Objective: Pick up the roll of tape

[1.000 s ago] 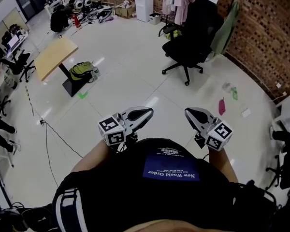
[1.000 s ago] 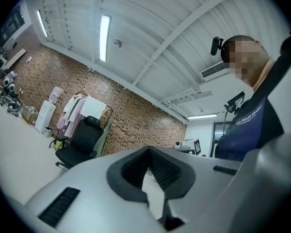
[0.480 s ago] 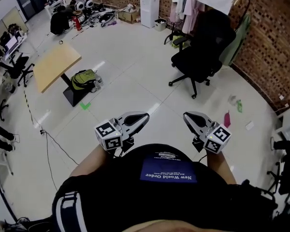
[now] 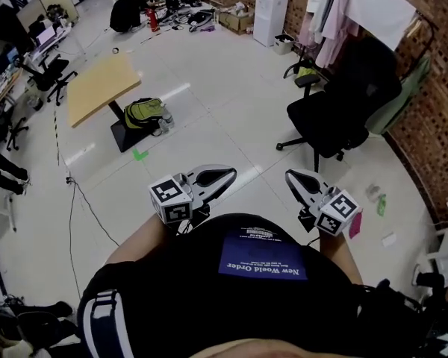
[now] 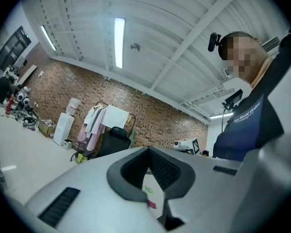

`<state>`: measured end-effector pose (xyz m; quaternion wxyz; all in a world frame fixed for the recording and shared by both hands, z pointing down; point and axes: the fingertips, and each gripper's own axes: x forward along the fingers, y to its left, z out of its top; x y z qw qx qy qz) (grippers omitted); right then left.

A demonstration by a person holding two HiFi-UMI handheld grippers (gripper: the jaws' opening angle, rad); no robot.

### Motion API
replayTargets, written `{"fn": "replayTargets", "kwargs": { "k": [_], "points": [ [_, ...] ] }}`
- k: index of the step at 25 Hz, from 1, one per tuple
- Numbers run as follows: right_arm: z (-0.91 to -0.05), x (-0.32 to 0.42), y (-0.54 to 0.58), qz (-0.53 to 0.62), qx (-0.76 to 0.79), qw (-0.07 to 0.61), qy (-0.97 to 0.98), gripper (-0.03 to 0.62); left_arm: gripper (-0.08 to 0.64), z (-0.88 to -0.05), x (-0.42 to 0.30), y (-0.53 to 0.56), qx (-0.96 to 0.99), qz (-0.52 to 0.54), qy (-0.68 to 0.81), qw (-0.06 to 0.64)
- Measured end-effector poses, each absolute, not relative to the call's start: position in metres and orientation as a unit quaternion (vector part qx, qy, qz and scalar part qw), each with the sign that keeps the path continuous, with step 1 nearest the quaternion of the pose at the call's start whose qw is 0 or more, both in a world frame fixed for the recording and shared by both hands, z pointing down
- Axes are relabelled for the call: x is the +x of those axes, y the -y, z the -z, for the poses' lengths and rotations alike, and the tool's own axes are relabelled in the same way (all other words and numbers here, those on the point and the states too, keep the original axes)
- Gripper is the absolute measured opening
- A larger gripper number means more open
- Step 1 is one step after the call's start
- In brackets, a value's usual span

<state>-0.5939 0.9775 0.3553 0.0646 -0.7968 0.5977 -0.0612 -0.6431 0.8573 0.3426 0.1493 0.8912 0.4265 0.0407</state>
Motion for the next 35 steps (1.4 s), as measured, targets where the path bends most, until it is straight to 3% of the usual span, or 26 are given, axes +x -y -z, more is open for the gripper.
{"fn": "replayTargets", "kwargs": {
  "k": [5,14,23,29,35],
  "points": [
    [-0.341,-0.514,-0.984,0.051,-0.763,0.029,-0.644,-0.014,0.007,-0.329,-0.571,-0.874,0.906,-0.026,-0.391,0.157],
    [-0.353,-0.404,-0.950,0.069,-0.732,0.040,-0.677,-0.014,0.006,-0.339,-0.469,-0.851,0.914,-0.034,-0.358,0.186],
    [-0.333,-0.302,-0.829,0.057,-0.743,0.029,-0.667,-0.014,0.007,-0.331,-0.362,-0.733,0.910,-0.018,-0.380,0.166],
    [-0.324,-0.266,-0.725,0.042,-0.767,0.032,-0.639,-0.014,0.008,-0.324,-0.328,-0.616,0.909,-0.012,-0.398,0.127],
    [-0.325,-0.194,-0.688,0.055,-0.777,0.032,-0.626,-0.014,0.008,-0.330,-0.263,-0.562,0.918,-0.018,-0.373,0.132]
  ]
}}
